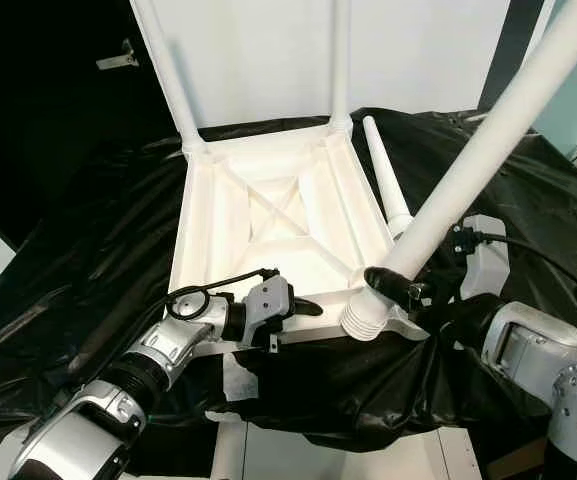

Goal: Building children table

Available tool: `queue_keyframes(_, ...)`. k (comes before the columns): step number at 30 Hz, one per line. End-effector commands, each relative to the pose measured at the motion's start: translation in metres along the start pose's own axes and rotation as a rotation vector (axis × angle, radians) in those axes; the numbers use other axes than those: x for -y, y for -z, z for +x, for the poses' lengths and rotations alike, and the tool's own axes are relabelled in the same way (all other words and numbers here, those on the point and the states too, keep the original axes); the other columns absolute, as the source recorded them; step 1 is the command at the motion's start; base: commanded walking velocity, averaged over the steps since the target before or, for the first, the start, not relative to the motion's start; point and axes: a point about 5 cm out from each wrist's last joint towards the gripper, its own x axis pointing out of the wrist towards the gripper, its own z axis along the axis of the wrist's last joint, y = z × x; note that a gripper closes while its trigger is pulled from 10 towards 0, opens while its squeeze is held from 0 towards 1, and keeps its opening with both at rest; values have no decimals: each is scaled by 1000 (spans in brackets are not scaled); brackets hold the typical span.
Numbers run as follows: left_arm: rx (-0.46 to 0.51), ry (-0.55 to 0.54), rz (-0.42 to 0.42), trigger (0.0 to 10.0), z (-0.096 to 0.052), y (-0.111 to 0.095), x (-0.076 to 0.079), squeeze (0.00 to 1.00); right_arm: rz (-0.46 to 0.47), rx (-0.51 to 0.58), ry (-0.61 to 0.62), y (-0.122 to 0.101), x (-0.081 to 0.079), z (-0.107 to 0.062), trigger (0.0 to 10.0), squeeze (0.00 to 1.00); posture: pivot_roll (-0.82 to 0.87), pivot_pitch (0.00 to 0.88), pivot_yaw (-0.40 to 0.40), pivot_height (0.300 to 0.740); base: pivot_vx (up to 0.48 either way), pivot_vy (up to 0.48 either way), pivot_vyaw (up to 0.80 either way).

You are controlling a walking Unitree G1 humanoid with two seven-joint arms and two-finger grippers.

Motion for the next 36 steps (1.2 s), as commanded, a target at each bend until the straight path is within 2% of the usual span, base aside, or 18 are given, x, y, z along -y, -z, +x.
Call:
queue_keyframes(1, -119, -12, -88, 10000, -2, 30, 10, 0, 24, -83, 29, 7, 7, 0, 10000, 0, -258, 45, 66, 740, 0, 0, 0)
queue_keyframes(4, -114, -12, -91, 10000, -1, 29, 11, 0, -59, -86, 95, -2, 13, -4, 10000, 0, -258, 47, 62, 740, 0, 0, 0)
queue_keyframes(5, -114, -12, -91, 10000, -1, 29, 11, 0, -59, -86, 95, -2, 13, -4, 10000, 0, -258, 47, 62, 740, 0, 0, 0)
queue_keyframes(6, -113, -11, -93, 10000, 0, 30, 12, 0, -111, -43, 138, -8, 14, -4, 10000, 0, -256, 49, 59, 740, 0, 0, 0)
queue_keyframes(8, -113, -11, -94, 10000, 0, 30, 12, 0, -145, -2, 155, -15, 13, -3, 10000, 0, -256, 49, 60, 740, 0, 0, 0)
queue_keyframes(10, -113, -11, -94, 10000, 0, 30, 12, 0, -145, -2, 155, -15, 13, -3, 10000, 0, -256, 49, 60, 740, 0, 0, 0)
queue_keyframes(14, -112, -11, -95, 10000, 0, 30, 13, 0, -190, 73, 162, -30, 5, -1, 10000, 0, -255, 48, 61, 740, 0, 0, 0)
queue_keyframes(20, -110, -12, -93, 10000, 0, 30, 12, 0, -224, 66, 162, -36, 1, 1, 10000, 0, -253, 44, 64, 740, 0, 0, 0)
queue_keyframes(29, -112, -13, -96, 10000, -1, 30, 11, 0, -313, -74, 198, -18, 8, -10, 10000, 0, -263, 45, 64, 740, 0, 0, 0)
queue_keyframes(30, -112, -12, -96, 10000, 0, 31, 11, 0, -331, -99, 199, -15, 8, -12, 10000, 0, -267, 45, 64, 740, 0, 0, 0)
queue_keyframes(32, -112, -2, -96, 10000, 2, 31, 13, 0, -424, -145, 223, -14, 14, -23, 10000, 0, -283, 49, 70, 740, 0, 0, 0)
queue_keyframes(36, -110, 3, -93, 10000, 3, 30, 13, 0, -455, -148, 256, -16, 20, -25, 10000, 0, -286, 49, 71, 740, 0, 0, 0)
